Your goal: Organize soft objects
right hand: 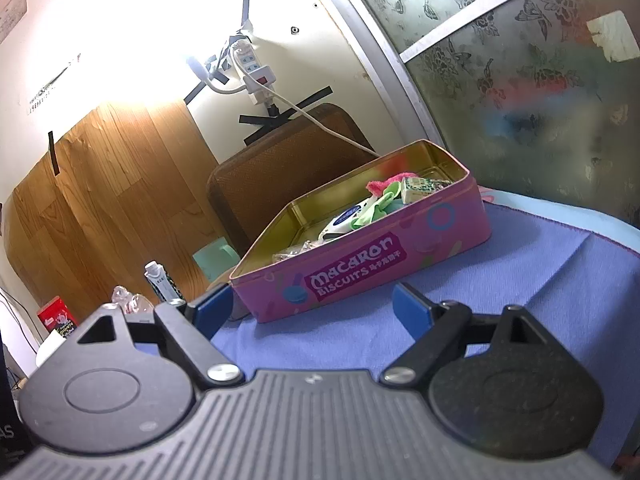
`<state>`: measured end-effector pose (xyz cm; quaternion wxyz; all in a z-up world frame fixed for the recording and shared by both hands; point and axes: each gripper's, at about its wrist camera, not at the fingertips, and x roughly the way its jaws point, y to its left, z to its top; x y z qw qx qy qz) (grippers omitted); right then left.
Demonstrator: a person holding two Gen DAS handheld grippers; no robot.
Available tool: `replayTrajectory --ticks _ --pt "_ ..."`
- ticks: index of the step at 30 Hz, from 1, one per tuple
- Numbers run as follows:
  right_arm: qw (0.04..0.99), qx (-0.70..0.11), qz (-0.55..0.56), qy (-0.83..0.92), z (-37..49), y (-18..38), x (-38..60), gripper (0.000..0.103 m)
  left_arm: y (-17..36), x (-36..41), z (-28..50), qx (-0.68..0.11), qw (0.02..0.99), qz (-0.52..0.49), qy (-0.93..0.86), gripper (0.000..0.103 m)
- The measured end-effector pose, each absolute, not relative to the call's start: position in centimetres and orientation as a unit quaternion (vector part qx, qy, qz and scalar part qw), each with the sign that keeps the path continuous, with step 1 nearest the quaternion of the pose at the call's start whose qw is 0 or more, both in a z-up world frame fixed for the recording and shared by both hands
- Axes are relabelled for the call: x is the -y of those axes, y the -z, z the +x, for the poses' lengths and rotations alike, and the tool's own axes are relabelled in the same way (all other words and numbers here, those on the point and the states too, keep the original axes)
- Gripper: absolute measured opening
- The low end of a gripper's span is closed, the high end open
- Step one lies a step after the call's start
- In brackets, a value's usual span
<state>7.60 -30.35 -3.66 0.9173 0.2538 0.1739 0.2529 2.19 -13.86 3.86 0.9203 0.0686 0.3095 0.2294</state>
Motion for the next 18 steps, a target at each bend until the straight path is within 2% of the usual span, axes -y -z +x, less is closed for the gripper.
replayTrajectory --ticks 18 --pt "0.916 -0.180 0.253 -0.254 7.92 3.79 30.30 0.089 -3.11 13.88 2.85 -0.340 0.915 0.055 -0.211 0.103"
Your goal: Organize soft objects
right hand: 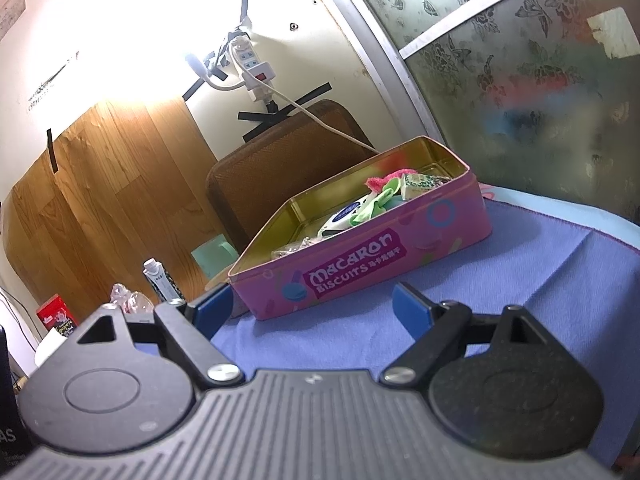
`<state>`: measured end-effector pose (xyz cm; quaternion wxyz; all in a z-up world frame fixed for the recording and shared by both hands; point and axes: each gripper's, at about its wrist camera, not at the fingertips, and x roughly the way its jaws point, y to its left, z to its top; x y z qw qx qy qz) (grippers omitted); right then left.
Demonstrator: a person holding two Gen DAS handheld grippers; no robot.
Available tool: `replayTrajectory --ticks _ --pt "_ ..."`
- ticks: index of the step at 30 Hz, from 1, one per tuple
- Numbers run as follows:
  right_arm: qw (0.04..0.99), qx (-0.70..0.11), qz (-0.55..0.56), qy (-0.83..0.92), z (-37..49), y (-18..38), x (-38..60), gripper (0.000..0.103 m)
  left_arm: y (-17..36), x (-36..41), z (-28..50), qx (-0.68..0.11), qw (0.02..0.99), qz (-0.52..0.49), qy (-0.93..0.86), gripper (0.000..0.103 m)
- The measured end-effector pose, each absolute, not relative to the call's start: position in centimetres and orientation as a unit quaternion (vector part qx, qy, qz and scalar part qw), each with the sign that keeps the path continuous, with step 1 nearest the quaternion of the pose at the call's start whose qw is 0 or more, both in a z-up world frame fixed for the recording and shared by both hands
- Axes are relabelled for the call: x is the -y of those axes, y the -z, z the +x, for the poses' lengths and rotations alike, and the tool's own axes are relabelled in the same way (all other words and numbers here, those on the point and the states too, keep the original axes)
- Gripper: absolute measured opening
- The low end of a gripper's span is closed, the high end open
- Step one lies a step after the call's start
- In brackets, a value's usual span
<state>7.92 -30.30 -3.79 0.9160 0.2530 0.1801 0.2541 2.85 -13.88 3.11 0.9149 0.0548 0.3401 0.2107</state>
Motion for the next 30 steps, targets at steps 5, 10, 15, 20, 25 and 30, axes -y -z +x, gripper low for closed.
replayTrajectory --ticks 5,10,15,20,25,30 --pt "0.915 -0.183 0.253 -0.255 8.01 3.86 30.20 0.089 -2.94 13.86 3.02 -0.345 0.913 0.053 -0.210 0.103" --pt "0.915 -0.185 0.253 -0.254 8.12 3.92 30.25 0.089 -2.85 13.83 3.13 -0.347 0.913 0.053 -0.209 0.103" --pt "0.915 -0.187 0.253 -0.253 8.17 3.95 30.21 0.089 -2.63 13.89 3.23 -0.350 0.912 0.054 -0.209 0.103" --pt "0.914 -0.192 0.255 -0.251 8.23 4.18 30.10 0.089 -2.47 13.88 3.28 -0.352 0.911 0.054 -0.208 0.103" --pt "0.914 -0.193 0.255 -0.251 8.25 4.25 30.09 0.089 -2.29 13.97 3.39 -0.355 0.910 0.055 -0.207 0.103" --pt "0.913 -0.195 0.256 -0.249 8.36 4.34 30.14 0.089 -2.15 14.06 3.47 -0.357 0.910 0.056 -0.206 0.103"
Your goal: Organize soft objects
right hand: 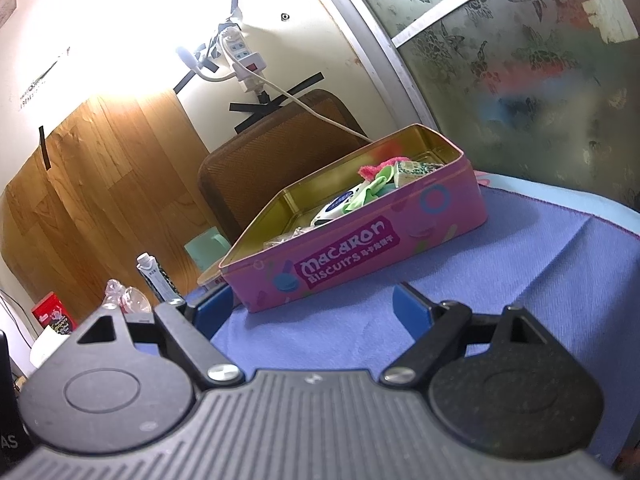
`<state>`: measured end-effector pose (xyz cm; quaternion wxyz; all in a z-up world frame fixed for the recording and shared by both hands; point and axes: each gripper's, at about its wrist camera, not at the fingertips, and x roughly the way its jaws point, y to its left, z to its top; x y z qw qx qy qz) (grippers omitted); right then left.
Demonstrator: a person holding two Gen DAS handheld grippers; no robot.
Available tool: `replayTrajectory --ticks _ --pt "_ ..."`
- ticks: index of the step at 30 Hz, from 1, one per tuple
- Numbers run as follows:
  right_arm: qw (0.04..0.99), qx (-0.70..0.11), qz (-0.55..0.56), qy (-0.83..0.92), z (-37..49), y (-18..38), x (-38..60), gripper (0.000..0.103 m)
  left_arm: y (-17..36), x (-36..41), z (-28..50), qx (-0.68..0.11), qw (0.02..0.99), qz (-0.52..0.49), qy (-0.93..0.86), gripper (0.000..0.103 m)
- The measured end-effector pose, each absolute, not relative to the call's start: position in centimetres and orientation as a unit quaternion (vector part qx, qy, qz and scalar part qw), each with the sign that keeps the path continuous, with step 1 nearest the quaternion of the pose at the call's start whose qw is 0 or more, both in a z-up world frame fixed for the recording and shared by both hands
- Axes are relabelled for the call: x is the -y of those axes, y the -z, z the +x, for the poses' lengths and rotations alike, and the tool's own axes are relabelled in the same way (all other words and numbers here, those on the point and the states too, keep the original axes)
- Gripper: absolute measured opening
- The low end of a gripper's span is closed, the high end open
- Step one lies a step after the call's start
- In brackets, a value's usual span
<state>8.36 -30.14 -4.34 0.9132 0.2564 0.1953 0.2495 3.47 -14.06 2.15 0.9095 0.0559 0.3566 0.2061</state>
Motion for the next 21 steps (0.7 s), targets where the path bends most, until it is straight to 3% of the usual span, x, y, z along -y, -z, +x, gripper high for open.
replayTrajectory --ticks 21 --pt "0.913 -0.199 0.257 -0.248 8.60 4.63 30.17 0.089 -1.73 14.27 3.81 -0.360 0.910 0.053 -0.199 0.103"
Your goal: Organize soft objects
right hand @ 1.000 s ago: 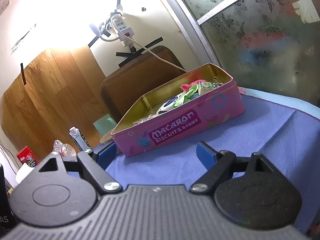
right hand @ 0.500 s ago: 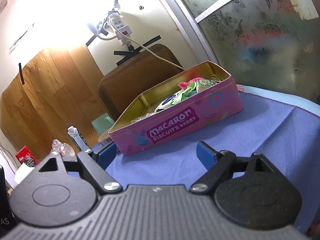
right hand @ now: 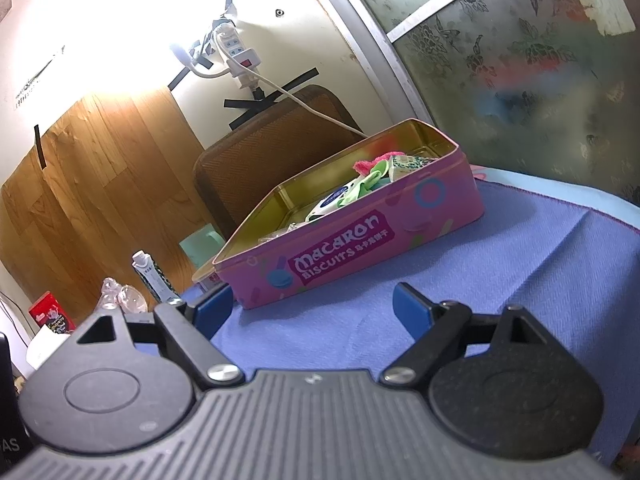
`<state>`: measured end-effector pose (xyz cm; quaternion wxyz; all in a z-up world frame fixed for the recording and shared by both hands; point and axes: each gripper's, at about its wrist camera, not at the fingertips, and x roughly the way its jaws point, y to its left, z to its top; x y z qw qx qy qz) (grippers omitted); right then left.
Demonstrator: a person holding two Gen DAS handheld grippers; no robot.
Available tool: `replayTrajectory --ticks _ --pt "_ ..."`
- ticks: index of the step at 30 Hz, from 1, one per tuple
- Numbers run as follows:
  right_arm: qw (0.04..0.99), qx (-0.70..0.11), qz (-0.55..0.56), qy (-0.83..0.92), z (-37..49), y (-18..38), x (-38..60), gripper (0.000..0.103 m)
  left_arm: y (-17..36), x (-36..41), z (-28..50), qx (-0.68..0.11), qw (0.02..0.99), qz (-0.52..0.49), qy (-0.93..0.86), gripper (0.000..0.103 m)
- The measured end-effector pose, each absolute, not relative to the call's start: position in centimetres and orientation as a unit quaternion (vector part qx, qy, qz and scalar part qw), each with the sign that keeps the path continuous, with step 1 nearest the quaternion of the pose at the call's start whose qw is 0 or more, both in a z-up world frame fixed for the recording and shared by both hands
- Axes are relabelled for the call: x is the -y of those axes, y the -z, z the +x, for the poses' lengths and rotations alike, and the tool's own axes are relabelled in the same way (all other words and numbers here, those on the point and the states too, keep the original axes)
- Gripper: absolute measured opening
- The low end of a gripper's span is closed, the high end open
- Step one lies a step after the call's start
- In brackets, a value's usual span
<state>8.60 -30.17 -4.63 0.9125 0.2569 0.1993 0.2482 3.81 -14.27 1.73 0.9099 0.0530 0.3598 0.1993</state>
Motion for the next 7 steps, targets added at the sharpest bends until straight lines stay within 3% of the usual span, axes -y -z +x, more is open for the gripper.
replayTrajectory --ticks 7 --pt "0.914 -0.199 0.255 -0.246 8.54 4.90 30.12 0.089 -1.75 14.26 3.86 -0.363 0.913 0.042 -0.184 0.103"
